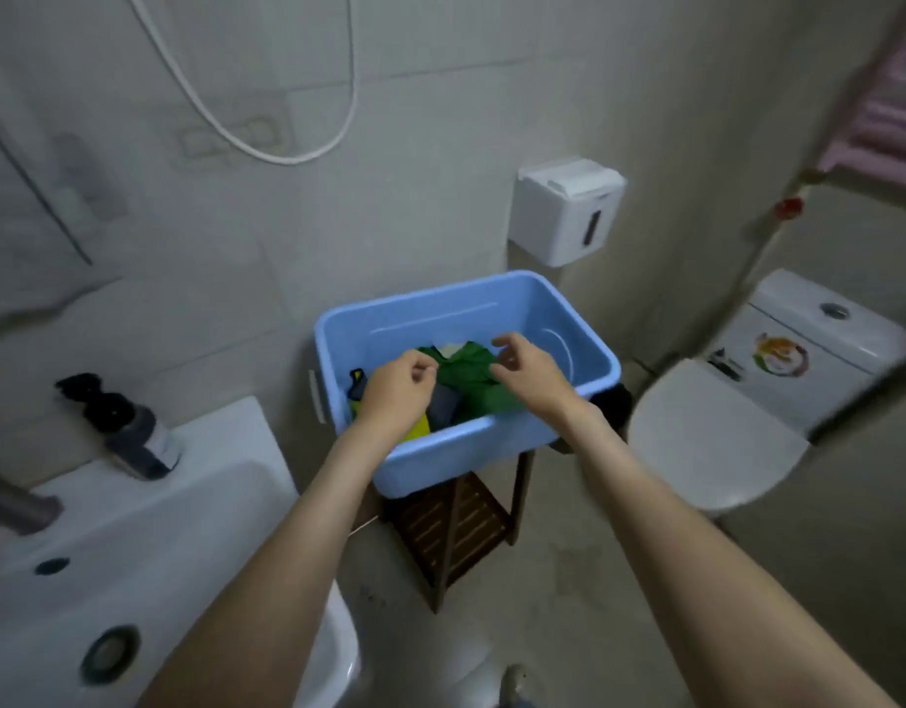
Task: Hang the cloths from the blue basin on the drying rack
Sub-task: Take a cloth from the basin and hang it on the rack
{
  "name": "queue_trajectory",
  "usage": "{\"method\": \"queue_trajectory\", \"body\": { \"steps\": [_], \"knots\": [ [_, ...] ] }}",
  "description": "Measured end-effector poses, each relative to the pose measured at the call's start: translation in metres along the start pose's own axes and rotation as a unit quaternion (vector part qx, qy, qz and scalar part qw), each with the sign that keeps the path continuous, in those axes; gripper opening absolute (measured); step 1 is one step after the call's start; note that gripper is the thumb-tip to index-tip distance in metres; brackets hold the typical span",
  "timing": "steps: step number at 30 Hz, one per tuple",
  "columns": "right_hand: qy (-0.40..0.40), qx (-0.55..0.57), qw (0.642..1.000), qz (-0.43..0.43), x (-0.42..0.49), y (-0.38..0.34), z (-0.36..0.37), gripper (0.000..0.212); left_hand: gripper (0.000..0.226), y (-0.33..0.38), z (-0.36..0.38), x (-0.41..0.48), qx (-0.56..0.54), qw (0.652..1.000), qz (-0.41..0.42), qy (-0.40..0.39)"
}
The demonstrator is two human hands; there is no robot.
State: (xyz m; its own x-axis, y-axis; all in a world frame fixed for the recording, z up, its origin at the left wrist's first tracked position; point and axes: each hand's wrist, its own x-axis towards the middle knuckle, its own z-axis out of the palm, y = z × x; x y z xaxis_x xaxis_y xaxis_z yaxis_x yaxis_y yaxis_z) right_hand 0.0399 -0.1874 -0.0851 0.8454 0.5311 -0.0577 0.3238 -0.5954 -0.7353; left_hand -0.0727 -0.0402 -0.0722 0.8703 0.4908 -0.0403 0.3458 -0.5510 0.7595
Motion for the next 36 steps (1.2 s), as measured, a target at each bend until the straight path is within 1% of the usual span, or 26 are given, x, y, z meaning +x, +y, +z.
{"method": "queue_trajectory", "body": {
  "steps": [3,7,9,10,12,13,14,16,18,19,20,22,23,24,25,26,28,30,31,33,35,36],
  "knots": [
    [-0.128,-0.07,0.989,-0.014,0.062,0.009,0.009,0.034,0.019,-0.007,0.003,0.026,0.011,0.998,-0.06,0.029],
    [-0.293,-0.182,0.937,-0.047,0.109,0.006,0.037,0.02,0.02,-0.024,0.004,0.046,0.052,0.99,-0.121,0.054],
    [-0.351,-0.198,0.915,-0.029,0.121,0.01,0.053,0.018,0.024,-0.03,0.007,0.051,0.059,0.988,-0.137,0.041],
    [-0.372,-0.194,0.908,-0.016,0.127,0.013,0.061,0.026,0.026,-0.033,0.009,0.054,0.053,0.988,-0.141,0.033],
    [-0.393,-0.197,0.898,0.005,0.135,0.019,0.073,0.051,0.027,-0.037,0.012,0.059,0.042,0.989,-0.142,0.015],
    [-0.396,-0.2,0.896,0.01,0.14,0.02,0.078,0.055,0.027,-0.039,0.012,0.062,0.043,0.989,-0.143,0.004],
    [-0.397,-0.202,0.895,0.012,0.141,0.02,0.083,0.049,0.025,-0.042,0.012,0.065,0.046,0.989,-0.144,-0.007],
    [-0.396,-0.209,0.894,-0.001,0.141,0.018,0.089,0.021,0.024,-0.046,0.012,0.071,0.048,0.987,-0.149,-0.026],
    [-0.402,-0.191,0.895,-0.015,0.141,0.011,0.089,0.004,0.026,-0.047,0.01,0.078,0.042,0.986,-0.158,-0.041],
    [-0.407,-0.146,0.902,-0.015,0.141,0.007,0.088,0.003,0.029,-0.048,0.01,0.081,0.044,0.984,-0.158,-0.062],
    [-0.407,-0.08,0.91,-0.005,0.143,0.001,0.083,0.01,0.037,-0.051,0.01,0.087,0.052,0.982,-0.152,-0.095],
    [-0.375,0.067,0.925,0.01,0.146,-0.013,0.07,0.02,0.065,-0.054,0.01,0.095,0.083,0.973,-0.137,-0.165],
    [-0.354,0.133,0.926,0.008,0.146,-0.022,0.06,0.02,0.08,-0.054,0.011,0.098,0.088,0.971,-0.134,-0.177],
    [-0.339,0.196,0.92,0.003,0.146,-0.031,0.049,0.018,0.09,-0.054,0.012,0.1,0.079,0.973,-0.134,-0.171],
    [-0.324,0.253,0.912,0.002,0.146,-0.039,0.037,0.017,0.092,-0.051,0.012,0.104,0.065,0.978,-0.132,-0.15],
    [-0.311,0.301,0.902,0.006,0.146,-0.046,0.026,0.016,0.087,-0.049,0.013,0.107,0.053,0.983,-0.126,-0.122],
    [-0.274,0.355,0.894,-0.003,0.148,-0.054,0.002,0.014,0.067,-0.042,0.012,0.114,0.052,0.991,-0.092,-0.083],
    [-0.215,0.367,0.905,-0.025,0.147,-0.056,-0.022,0.012,0.051,-0.029,0.007,0.121,0.037,0.996,-0.054,-0.061],
    [-0.186,0.364,0.912,-0.032,0.146,-0.054,-0.034,0.014,0.044,-0.02,0.005,0.122,0.009,0.997,-0.045,-0.056],
    [-0.135,0.351,0.925,-0.045,0.14,-0.047,-0.056,0.025,0.027,-0.003,0.002,0.123,-0.053,0.997,-0.021,-0.056],
    [-0.088,0.357,0.928,-0.058,0.125,-0.037,-0.079,0.037,0.025,0.019,0.004,0.123,-0.086,0.994,0.025,-0.07],
    [-0.071,0.369,0.924,-0.062,0.116,-0.033,-0.09,0.038,0.025,0.03,0.007,0.123,-0.091,0.991,0.053,-0.085]
  ]
}}
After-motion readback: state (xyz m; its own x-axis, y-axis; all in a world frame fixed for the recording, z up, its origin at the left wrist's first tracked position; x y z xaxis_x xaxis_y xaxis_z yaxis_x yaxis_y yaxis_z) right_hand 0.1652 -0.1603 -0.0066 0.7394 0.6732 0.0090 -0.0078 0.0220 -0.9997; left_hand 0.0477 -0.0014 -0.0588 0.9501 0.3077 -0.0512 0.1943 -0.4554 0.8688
